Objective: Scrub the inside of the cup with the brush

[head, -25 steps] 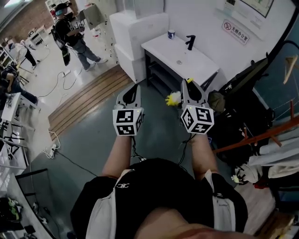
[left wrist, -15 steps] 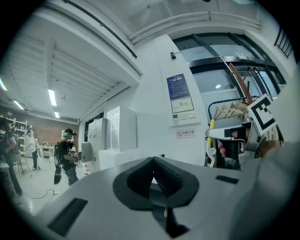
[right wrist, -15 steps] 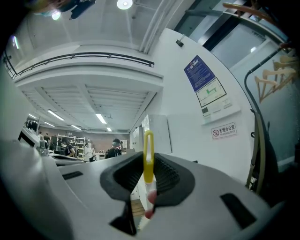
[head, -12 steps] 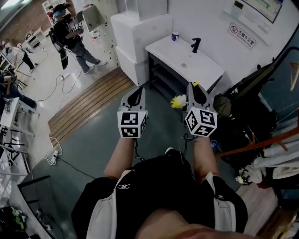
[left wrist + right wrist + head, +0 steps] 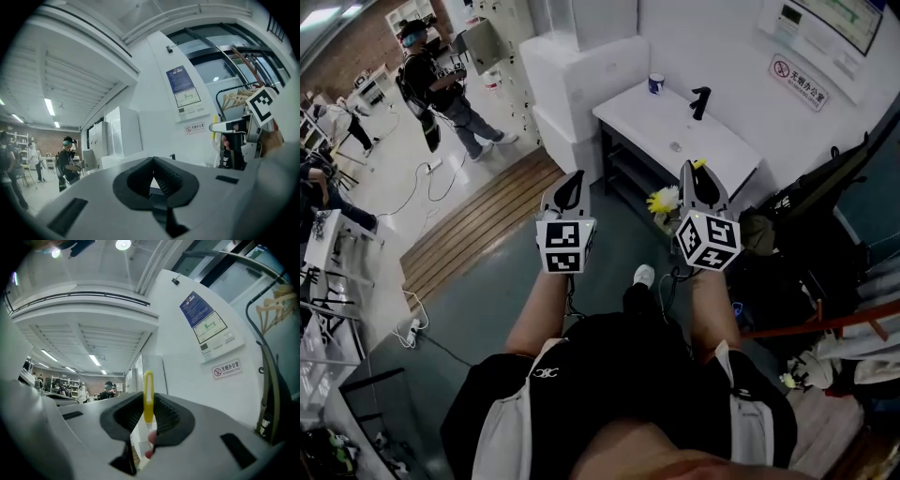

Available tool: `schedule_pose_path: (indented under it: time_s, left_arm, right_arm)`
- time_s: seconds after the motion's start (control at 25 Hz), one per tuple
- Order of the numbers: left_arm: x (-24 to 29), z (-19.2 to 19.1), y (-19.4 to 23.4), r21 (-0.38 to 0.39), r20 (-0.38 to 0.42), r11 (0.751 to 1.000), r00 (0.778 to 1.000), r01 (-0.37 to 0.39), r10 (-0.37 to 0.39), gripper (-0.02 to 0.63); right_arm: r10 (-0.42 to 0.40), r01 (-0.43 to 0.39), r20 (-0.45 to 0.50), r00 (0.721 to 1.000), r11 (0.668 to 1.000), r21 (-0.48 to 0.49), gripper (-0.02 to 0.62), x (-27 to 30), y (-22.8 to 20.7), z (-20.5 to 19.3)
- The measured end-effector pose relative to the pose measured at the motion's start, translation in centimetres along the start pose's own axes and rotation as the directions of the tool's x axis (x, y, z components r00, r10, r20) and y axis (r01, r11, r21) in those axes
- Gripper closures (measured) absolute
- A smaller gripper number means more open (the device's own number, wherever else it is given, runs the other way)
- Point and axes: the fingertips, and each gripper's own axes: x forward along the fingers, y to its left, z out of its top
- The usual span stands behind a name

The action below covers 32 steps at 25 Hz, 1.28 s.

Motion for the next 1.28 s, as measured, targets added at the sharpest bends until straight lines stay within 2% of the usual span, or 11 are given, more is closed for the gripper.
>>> schedule_pose_path:
  time_s: [0.16, 0.44, 0.68, 0.84, 1.12, 1.28]
  left_arm:
    - [5.8, 0.2, 0.7, -0.03, 0.002, 1.0, 1.0, 0.009, -0.009, 0.592]
    - [17.2, -0.1, 0.1, -0.028, -0.043, 0.999, 0.999, 0.032, -0.033, 0.592]
    - [27.3, 1.3, -0.2, -0.06, -0.024, 0.998, 0.999, 0.037, -0.038, 0.592]
    - [33.3, 0.7, -0.8, -0.041, -0.045, 0.999, 0.998, 0.035, -0.037, 0.592]
    - [40.3, 0.6, -2.0, -0.087, -0.064, 0.995, 0.997, 0.043, -0.049, 0.592]
    - [42.8, -0.4, -2.6, -0.101, -0.087, 0.994, 0.994, 0.049, -0.058, 0.592]
  right_arm:
    - [0.01, -0.01, 0.0, 1.0, 1.0, -0.001, 0.525, 5.2, -2.6, -0.5]
    - [0.018, -0.018, -0.017, 1.0, 1.0, 0.02, 0.524, 14.8, -8.0, -1.3]
    - [0.039, -0.039, -0.033, 0.999, 0.999, 0.016, 0.525, 22.9, -12.8, -2.3]
    - [0.044, -0.043, -0.043, 0.998, 0.999, 0.027, 0.525, 27.4, -16.1, -3.1]
    - [0.062, -0.06, -0.074, 0.995, 0.998, 0.033, 0.525, 32.4, -19.8, -4.0]
    - [0.065, -0.056, -0.087, 0.994, 0.993, 0.103, 0.525, 33.4, -21.8, -4.8]
